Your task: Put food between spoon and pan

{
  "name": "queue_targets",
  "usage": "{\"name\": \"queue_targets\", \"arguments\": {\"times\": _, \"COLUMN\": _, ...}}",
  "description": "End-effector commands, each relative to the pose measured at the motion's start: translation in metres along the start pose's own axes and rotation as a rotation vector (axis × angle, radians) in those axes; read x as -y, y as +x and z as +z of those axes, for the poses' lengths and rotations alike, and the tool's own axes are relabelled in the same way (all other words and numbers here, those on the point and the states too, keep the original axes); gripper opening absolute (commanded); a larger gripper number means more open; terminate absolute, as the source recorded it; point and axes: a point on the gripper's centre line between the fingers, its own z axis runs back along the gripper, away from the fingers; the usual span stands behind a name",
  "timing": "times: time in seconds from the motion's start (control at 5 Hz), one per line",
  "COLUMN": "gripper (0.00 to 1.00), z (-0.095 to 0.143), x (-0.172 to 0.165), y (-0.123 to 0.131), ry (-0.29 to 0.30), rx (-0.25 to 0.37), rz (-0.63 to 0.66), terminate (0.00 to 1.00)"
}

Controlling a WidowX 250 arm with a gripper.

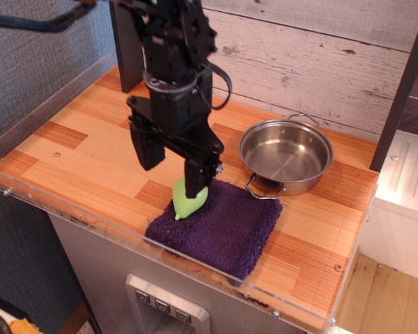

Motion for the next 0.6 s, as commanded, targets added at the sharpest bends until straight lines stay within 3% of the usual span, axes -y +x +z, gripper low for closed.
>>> {"name": "queue_targets", "arguments": {"times": 0.0, "gripper": 1.00, "z": -0.0075, "x": 0.0061, "y": 0.0135, "ry": 0.025, "rx": -0.009, "rz": 0.001, "terminate": 0.00}}
{"name": "queue_targets", "arguments": {"times": 0.4, "gripper": 1.00, "z": -0.0166, "x": 0.0149, "y": 0.0202, "ry": 0.021, "rx": -0.037, "rz": -0.013, "terminate": 0.00}}
